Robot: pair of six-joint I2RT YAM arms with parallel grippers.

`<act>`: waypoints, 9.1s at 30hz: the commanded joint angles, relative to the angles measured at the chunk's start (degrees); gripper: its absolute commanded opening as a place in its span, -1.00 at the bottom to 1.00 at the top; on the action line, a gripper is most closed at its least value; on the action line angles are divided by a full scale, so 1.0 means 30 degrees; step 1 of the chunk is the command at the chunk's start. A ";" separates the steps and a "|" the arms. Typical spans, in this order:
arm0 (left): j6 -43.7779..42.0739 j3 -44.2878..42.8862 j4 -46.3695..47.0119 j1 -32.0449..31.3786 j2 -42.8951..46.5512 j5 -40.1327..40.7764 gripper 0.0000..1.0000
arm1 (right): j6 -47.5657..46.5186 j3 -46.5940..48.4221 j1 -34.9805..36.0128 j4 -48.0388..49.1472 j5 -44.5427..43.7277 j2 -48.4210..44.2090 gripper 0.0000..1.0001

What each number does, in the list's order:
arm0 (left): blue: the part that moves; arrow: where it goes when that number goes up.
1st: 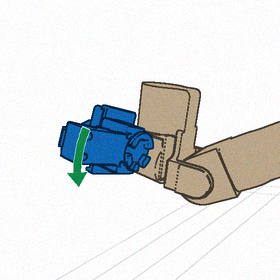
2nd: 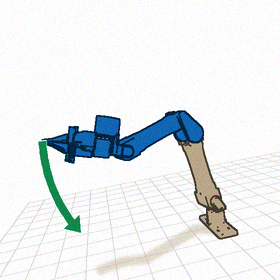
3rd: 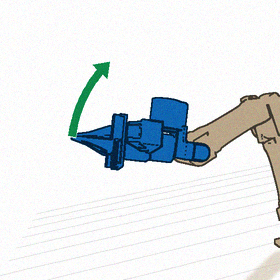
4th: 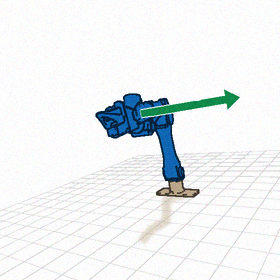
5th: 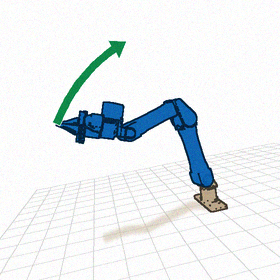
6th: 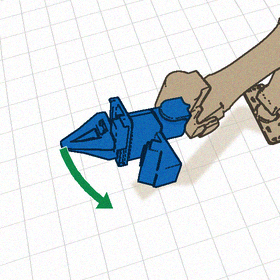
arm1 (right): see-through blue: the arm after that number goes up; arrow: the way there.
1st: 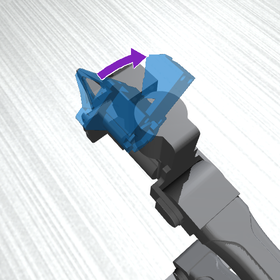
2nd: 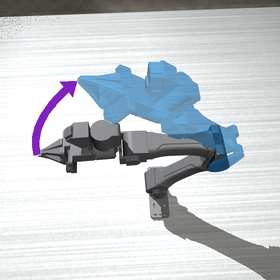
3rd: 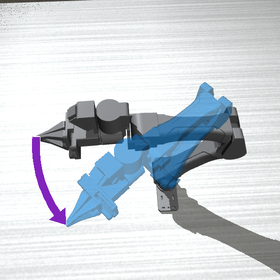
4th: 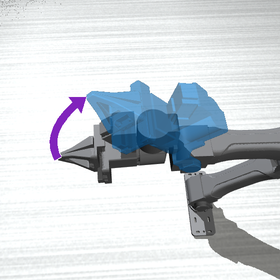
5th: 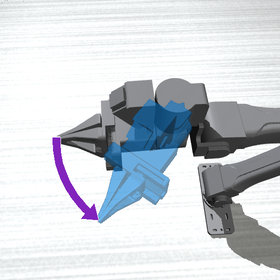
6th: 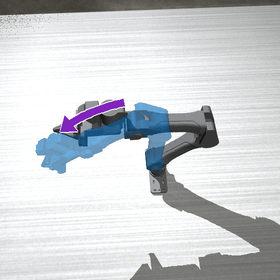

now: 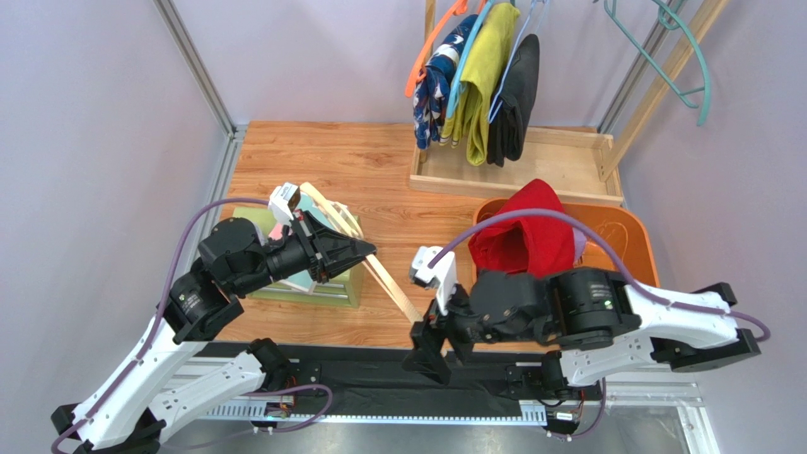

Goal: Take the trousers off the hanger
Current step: Pass the hanger from the left arm to the right, then hang the hanger back to the clothesline with the right arm, then grab a hanger with trousers on it with the right arm

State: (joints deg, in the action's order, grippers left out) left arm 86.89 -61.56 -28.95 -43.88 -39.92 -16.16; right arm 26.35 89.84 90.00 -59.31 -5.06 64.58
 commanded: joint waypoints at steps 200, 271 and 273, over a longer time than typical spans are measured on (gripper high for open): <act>-0.3271 -0.0633 -0.1307 0.0036 0.4284 -0.1995 0.62 | -0.0112 1.1977 -3.6971 0.1049 0.5878 0.6192 0.71; -0.5057 -0.2242 -0.0575 0.0094 0.0683 -0.3631 0.64 | -0.2981 1.2505 -2.5398 0.4856 -0.4351 1.3777 -0.04; -0.5146 -0.2536 -0.0604 0.0095 0.0098 -0.4073 0.64 | -0.3449 1.2445 -2.5487 0.5178 -0.4172 1.3865 0.07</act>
State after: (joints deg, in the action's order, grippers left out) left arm 74.19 -65.76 -31.24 -43.83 -36.86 -24.21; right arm 17.96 127.28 14.57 -51.00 -18.09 105.73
